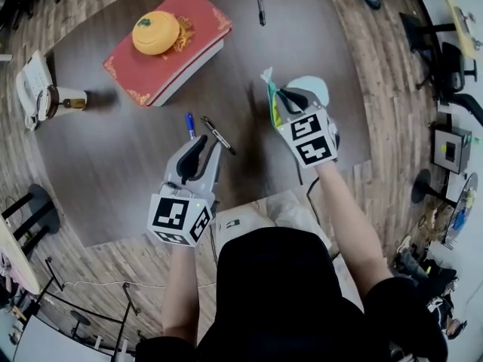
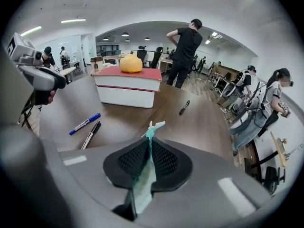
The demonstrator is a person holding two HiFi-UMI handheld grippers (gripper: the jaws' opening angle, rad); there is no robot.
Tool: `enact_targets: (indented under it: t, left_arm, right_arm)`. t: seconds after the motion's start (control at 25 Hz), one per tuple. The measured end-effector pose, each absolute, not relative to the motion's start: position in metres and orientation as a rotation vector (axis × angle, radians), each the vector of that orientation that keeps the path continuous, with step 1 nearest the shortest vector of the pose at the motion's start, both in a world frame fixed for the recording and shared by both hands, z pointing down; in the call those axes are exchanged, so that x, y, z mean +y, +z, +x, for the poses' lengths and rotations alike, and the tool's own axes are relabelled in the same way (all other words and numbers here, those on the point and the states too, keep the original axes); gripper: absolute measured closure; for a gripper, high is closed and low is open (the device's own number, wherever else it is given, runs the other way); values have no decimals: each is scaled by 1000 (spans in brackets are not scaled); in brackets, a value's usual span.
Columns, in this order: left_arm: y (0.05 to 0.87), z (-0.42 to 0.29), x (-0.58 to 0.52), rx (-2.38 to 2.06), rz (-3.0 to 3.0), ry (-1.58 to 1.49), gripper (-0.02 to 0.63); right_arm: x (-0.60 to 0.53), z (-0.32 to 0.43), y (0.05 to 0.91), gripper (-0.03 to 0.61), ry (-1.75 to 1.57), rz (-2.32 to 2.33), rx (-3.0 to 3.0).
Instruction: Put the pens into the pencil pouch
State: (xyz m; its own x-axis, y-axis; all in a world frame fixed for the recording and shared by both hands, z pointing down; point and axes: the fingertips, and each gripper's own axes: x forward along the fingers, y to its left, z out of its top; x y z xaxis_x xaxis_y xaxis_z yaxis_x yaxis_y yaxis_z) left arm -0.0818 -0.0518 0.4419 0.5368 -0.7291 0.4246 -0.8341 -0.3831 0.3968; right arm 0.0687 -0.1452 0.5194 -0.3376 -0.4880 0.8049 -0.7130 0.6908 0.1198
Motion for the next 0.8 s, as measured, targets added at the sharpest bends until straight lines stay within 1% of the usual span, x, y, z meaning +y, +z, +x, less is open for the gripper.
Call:
enact_targets:
  t: [0.8]
  left_arm:
    - [429,-73,-17,-1275,2222,281,512]
  right_arm:
    - [-126,73,469,549,397,1011,-2120]
